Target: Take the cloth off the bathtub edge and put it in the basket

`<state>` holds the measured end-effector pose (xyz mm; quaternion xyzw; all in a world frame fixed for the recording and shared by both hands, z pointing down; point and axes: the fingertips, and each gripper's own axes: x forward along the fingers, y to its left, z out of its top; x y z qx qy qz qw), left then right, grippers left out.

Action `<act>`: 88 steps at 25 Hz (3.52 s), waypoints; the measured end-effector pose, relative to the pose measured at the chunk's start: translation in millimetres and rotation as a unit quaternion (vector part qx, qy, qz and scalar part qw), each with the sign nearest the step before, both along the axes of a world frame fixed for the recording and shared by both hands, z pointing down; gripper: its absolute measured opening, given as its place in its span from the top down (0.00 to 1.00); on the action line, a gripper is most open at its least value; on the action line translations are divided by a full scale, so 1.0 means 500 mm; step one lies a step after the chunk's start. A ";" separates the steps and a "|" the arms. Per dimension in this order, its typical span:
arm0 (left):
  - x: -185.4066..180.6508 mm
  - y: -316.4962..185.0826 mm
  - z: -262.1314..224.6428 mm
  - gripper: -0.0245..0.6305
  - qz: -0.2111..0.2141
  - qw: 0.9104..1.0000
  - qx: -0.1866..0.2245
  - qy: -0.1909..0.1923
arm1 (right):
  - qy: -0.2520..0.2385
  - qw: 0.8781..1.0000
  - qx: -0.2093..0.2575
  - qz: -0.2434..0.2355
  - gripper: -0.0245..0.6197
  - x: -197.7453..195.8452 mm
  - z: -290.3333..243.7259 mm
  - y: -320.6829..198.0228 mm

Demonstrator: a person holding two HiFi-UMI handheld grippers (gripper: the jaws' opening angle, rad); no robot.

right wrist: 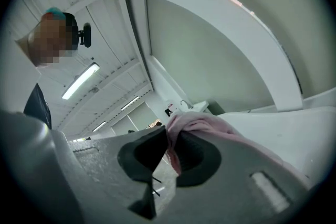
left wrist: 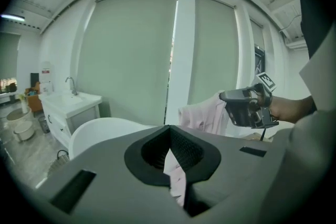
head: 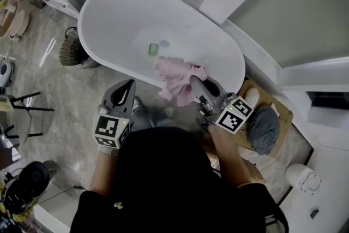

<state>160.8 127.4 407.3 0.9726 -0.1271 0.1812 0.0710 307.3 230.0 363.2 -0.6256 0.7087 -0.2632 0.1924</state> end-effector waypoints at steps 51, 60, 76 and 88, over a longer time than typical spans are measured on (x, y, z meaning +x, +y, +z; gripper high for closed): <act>-0.945 -0.742 0.028 0.94 -0.447 0.893 -0.024 0.032 | -0.025 0.885 -0.009 -0.465 0.90 -0.941 -0.005 -1.106; -0.944 -0.900 0.019 0.94 -0.492 0.870 -0.018 0.011 | -0.035 0.862 -0.009 -0.506 0.90 -0.967 0.006 -1.334; -1.034 -1.097 0.045 0.94 -0.467 0.884 -0.034 -0.002 | -0.024 0.890 -0.054 -0.452 0.90 -1.023 0.131 -1.595; -1.098 -1.226 0.122 0.94 -0.427 0.901 -0.065 -0.035 | -0.013 0.904 -0.156 -0.398 0.90 -1.013 0.399 -1.667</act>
